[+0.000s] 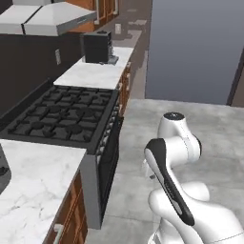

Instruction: Take the fork and place it on the left side of the plate. Then take the spoon and place it on the right side of the plate. Make sure they're directly next to the plate.

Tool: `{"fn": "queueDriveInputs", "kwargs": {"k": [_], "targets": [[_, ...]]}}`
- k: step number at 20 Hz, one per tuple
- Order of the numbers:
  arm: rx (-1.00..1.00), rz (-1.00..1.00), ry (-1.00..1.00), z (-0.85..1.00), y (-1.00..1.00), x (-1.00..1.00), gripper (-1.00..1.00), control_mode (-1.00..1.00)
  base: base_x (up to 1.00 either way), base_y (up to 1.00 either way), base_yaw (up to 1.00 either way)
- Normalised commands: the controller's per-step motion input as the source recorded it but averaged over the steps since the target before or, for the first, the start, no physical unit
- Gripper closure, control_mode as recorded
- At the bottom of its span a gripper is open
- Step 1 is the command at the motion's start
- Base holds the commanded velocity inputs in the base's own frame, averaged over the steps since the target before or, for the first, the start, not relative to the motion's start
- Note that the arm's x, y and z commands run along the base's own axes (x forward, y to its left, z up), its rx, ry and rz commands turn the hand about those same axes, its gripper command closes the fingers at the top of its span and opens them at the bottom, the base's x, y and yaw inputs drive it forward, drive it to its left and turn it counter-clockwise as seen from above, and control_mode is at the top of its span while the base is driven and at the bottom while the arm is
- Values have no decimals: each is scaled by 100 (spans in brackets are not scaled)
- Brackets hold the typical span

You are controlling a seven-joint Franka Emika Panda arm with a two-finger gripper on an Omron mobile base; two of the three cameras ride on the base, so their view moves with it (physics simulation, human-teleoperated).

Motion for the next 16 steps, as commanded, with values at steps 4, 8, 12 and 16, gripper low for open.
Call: {"fn": "queueDriveInputs", "kwargs": {"k": [4, 8, 12, 16], "targets": [[0, 0, 0, 0, 0, 0, -100, 100, -3, -14, 52], [0, 0, 0, 0, 0, 0, -100, 100, -71, -52, 40], [0, 0, 0, 0, 0, 0, -100, 100, -85, -57, 25], [0, 0, 0, 0, 0, 0, -100, 100, -63, -77, 14]]}}
